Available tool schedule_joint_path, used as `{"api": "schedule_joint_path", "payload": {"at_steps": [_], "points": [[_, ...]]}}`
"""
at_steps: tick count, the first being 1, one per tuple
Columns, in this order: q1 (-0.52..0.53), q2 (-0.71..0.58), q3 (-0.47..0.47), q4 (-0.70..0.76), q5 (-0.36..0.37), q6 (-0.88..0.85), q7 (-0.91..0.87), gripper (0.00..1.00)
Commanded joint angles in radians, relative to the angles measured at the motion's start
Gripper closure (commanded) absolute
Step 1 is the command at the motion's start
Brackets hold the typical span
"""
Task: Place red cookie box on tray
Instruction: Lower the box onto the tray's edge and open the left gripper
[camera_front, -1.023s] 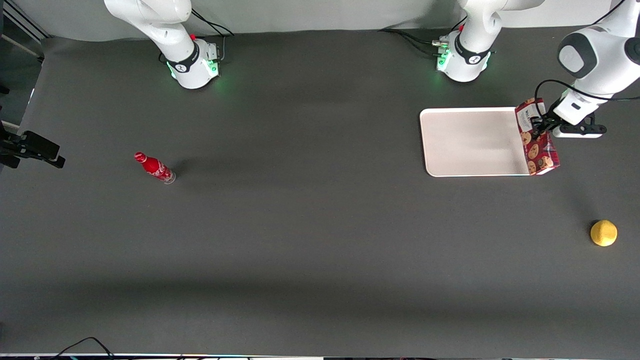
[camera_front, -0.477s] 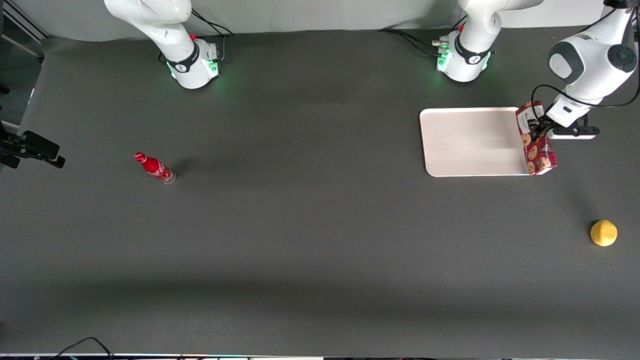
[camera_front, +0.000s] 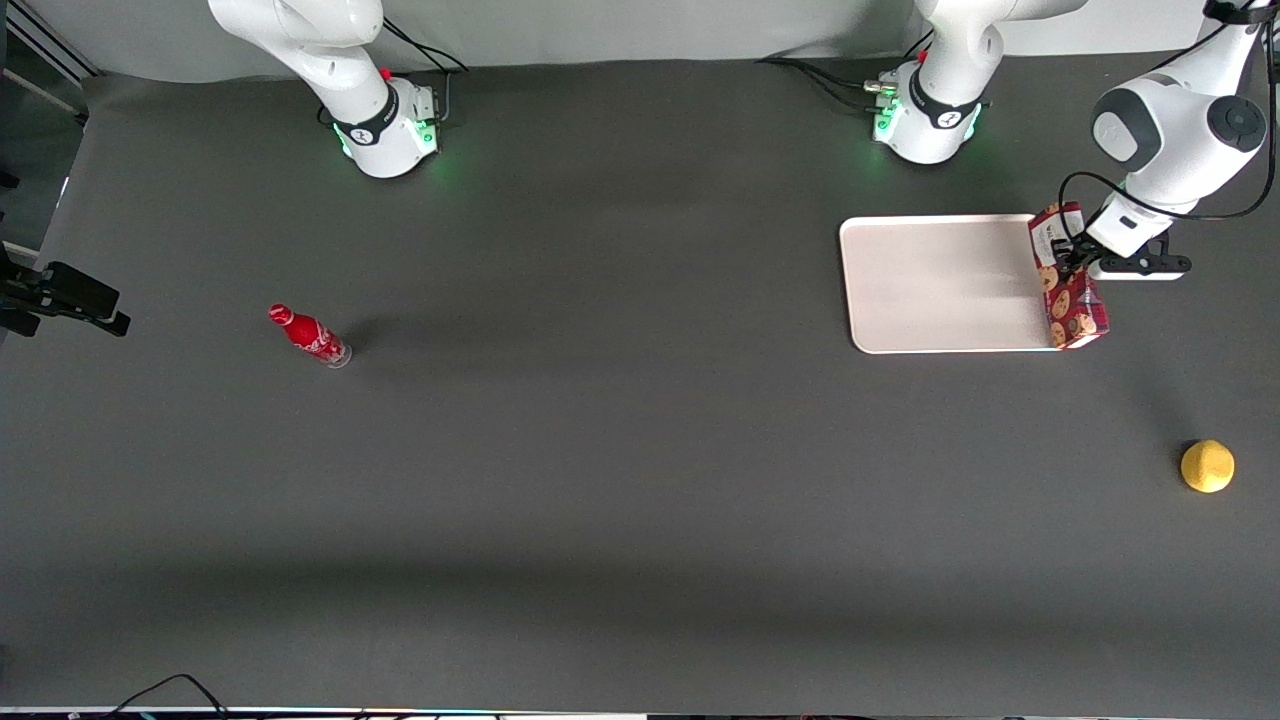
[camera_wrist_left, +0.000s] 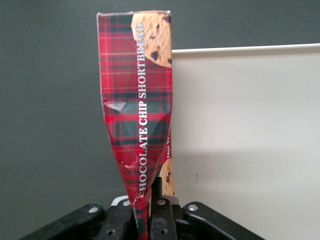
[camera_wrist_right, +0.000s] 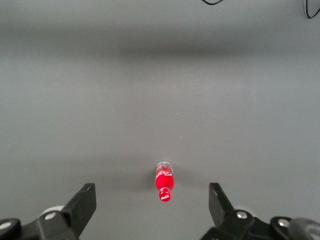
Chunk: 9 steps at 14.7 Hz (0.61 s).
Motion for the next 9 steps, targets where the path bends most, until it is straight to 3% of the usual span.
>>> {"api": "schedule_joint_path", "payload": {"at_steps": [1,9], "points": [[0.002,-0.051,-0.007,-0.063,0.014,-0.009,-0.046,1.0],[-0.013,-0.068,-0.032,-0.06,0.014,-0.043,-0.087,1.0]]}}
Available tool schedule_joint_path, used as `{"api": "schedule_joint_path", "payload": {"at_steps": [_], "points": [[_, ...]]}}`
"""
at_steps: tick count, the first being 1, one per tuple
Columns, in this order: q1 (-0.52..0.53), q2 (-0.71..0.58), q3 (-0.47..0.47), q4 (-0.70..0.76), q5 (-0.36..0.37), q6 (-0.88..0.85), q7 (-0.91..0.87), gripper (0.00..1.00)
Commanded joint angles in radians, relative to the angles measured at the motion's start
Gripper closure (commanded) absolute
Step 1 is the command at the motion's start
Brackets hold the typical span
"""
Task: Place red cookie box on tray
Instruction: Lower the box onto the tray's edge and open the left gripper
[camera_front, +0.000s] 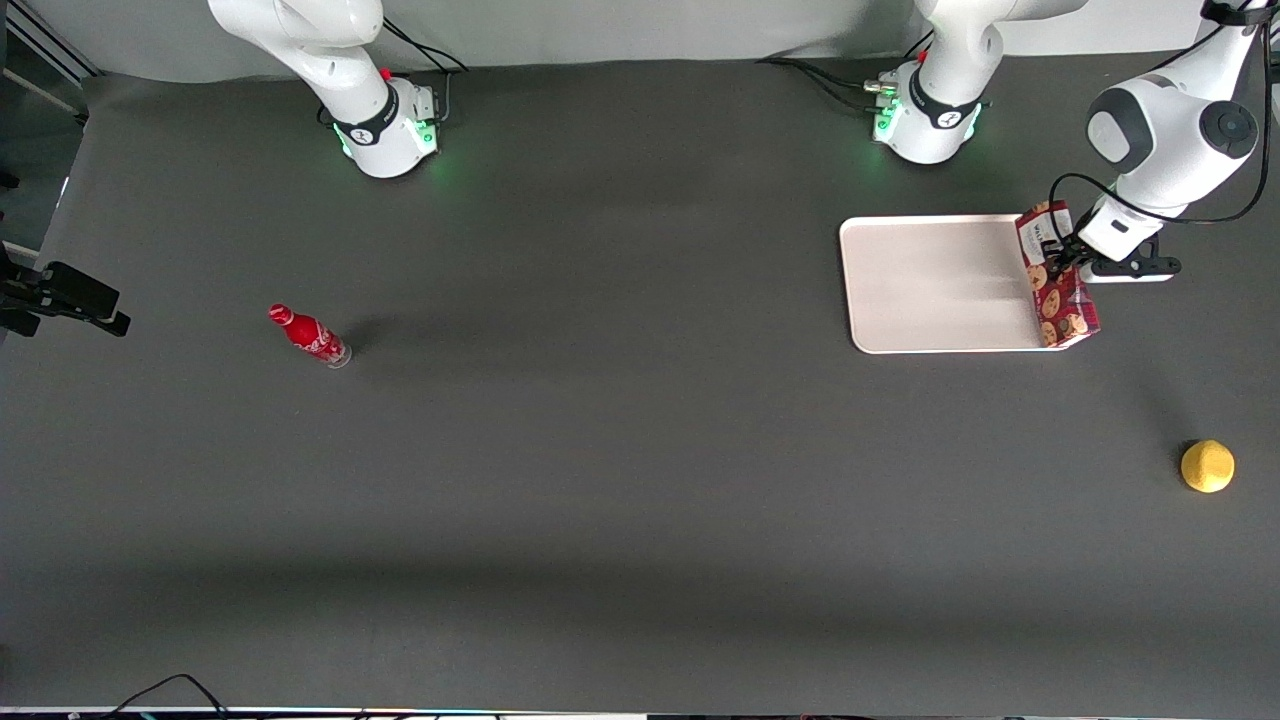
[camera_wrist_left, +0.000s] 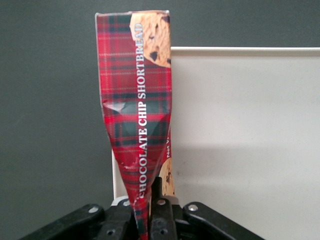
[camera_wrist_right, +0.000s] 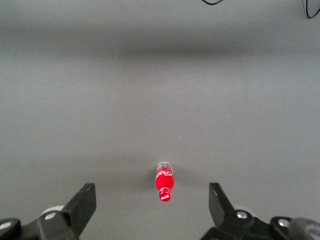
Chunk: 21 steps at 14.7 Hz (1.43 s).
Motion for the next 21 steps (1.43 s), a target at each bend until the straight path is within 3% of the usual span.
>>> {"api": "schedule_joint_path", "payload": {"at_steps": [1,3,5,6,7,12,14,17,21], "points": [[-0.007,-0.051,0.004,-0.059,0.014,0.01,0.002,1.0],[-0.007,-0.049,0.003,-0.059,0.014,0.016,0.003,1.0],[-0.007,-0.048,0.003,-0.058,0.014,0.017,0.003,0.46],[-0.007,-0.048,0.004,-0.058,0.014,0.017,0.003,0.12],[-0.007,-0.049,0.003,-0.058,0.014,0.019,0.003,0.0],[-0.013,-0.067,0.001,-0.039,0.014,-0.001,-0.005,0.0],[-0.034,-0.093,-0.002,0.016,0.013,-0.082,-0.016,0.0],[-0.057,-0.1,-0.052,0.228,0.004,-0.361,-0.063,0.0],[-0.059,-0.088,-0.225,0.503,-0.001,-0.606,-0.261,0.0]]}}
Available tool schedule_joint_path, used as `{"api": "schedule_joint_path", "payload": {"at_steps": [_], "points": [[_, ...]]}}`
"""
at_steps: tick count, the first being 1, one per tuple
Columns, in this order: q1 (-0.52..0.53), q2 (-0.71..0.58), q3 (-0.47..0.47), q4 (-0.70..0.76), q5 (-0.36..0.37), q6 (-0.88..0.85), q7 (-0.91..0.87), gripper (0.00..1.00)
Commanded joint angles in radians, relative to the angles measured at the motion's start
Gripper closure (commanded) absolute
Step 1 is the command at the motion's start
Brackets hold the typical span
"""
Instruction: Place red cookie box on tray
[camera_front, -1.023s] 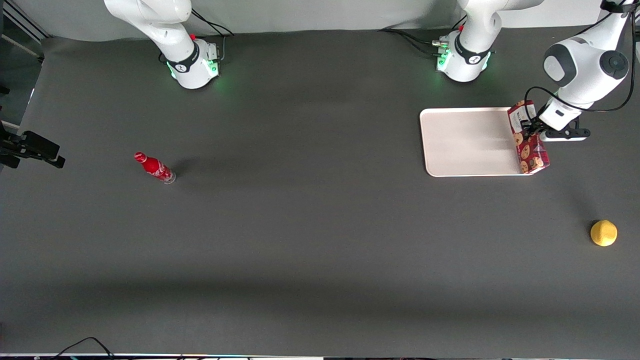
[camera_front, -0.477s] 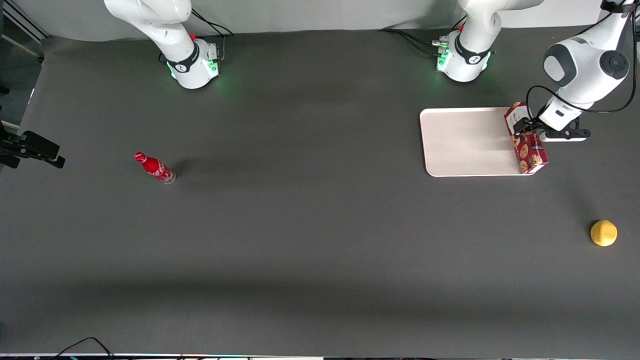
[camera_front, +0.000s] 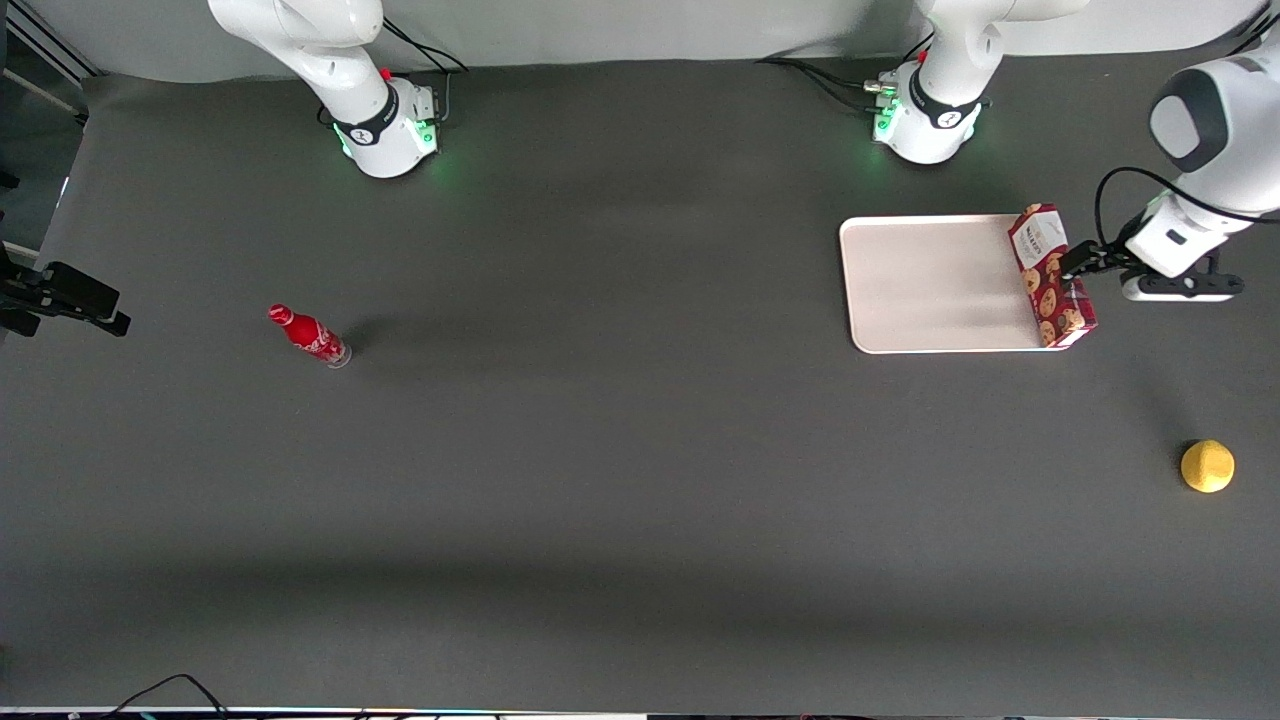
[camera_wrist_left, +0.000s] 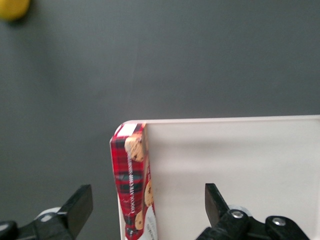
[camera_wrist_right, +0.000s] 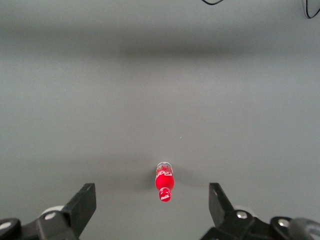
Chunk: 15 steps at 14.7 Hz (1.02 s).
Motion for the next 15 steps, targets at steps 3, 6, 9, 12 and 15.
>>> {"api": "schedule_joint_path", "payload": {"at_steps": [3,6,9,12,15], "points": [[-0.016,0.083,-0.184,0.435,-0.043,-0.364,-0.212,0.0],[-0.015,0.179,-0.241,0.742,-0.046,-0.59,-0.221,0.0],[-0.012,0.213,-0.281,0.878,-0.045,-0.653,-0.223,0.0],[-0.013,0.213,-0.309,0.913,-0.045,-0.661,-0.223,0.0],[-0.016,0.216,-0.312,0.927,-0.074,-0.667,-0.229,0.0]]}}
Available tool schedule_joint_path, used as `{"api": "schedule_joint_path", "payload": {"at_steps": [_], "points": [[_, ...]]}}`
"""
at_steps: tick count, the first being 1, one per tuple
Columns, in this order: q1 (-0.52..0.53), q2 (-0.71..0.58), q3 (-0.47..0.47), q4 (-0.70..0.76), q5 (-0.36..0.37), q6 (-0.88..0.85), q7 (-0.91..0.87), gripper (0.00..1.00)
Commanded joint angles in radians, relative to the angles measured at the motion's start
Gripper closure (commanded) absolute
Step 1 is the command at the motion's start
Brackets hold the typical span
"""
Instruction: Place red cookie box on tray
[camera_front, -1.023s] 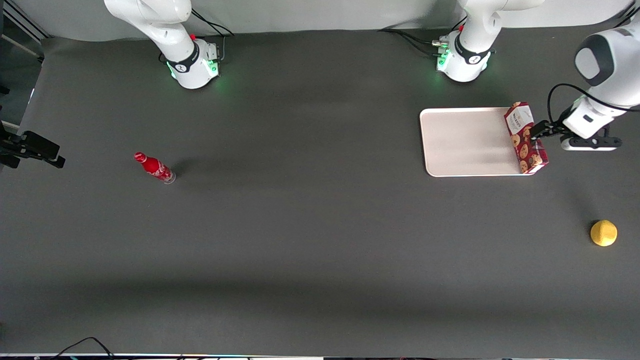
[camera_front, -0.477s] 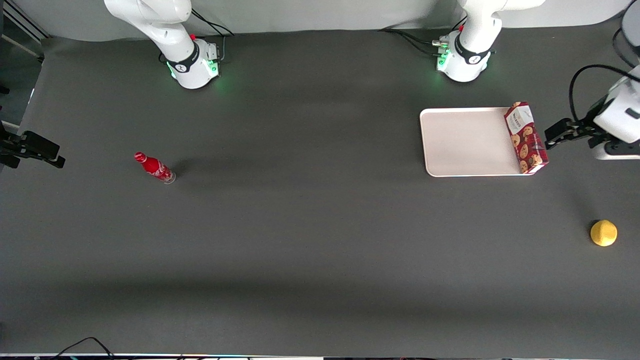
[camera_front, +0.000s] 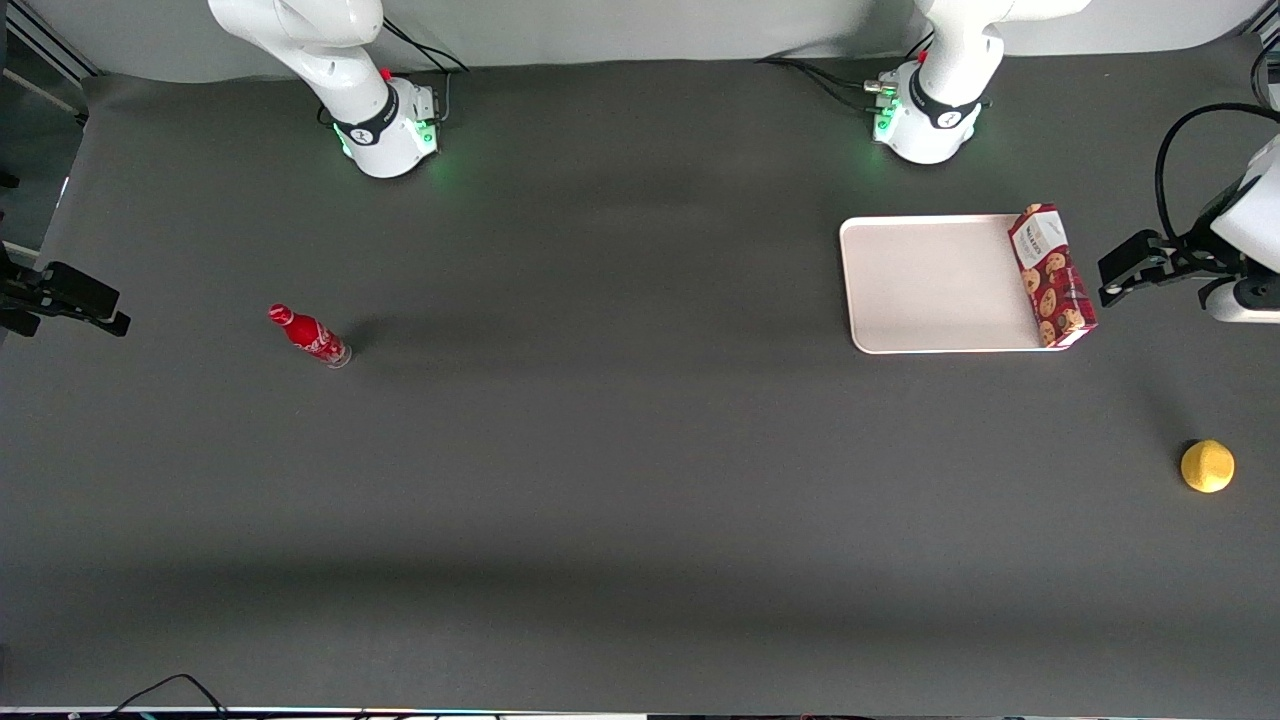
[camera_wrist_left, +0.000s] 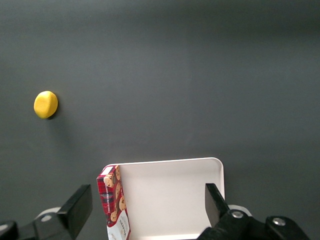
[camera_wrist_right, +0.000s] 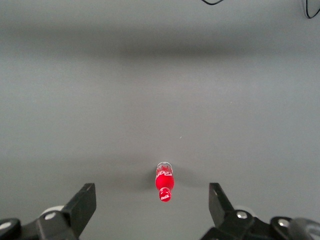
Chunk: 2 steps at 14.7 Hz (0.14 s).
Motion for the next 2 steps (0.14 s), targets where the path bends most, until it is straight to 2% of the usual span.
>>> {"api": "schedule_joint_path", "payload": {"at_steps": [1,2], "points": [[-0.002,0.023,-0.001,0.048,-0.037,-0.034,-0.018,0.0],[-0.002,0.023,-0.001,0.048,-0.034,-0.034,-0.018,0.0]]}}
